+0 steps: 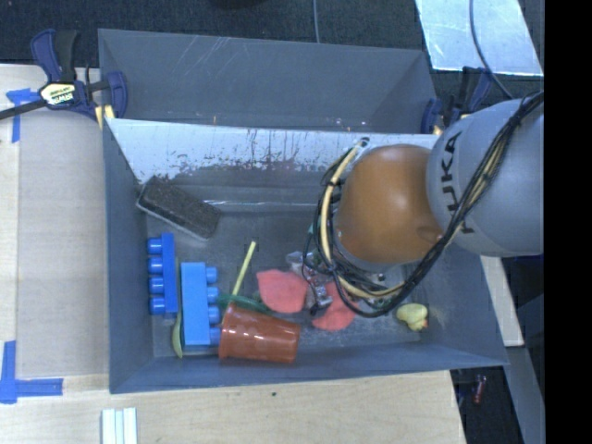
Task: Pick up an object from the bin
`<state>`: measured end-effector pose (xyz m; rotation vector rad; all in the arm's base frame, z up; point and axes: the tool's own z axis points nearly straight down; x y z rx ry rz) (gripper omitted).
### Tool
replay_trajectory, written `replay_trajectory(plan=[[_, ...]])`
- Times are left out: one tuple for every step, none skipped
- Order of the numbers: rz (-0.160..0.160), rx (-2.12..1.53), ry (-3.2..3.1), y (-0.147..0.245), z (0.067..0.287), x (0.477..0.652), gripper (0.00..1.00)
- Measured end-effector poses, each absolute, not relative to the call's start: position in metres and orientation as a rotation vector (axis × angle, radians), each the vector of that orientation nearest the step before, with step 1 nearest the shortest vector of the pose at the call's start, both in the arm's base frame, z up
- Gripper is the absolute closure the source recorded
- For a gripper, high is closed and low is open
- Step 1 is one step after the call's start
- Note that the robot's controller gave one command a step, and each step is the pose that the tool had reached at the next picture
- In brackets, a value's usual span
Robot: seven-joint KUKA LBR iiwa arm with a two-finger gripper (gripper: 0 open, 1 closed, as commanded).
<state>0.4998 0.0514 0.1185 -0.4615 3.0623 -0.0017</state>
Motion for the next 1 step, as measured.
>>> replay_trajectory(plan=[[0.002, -0.408, 3.076, 0.074, 0.1822, 0.5561, 1.0]])
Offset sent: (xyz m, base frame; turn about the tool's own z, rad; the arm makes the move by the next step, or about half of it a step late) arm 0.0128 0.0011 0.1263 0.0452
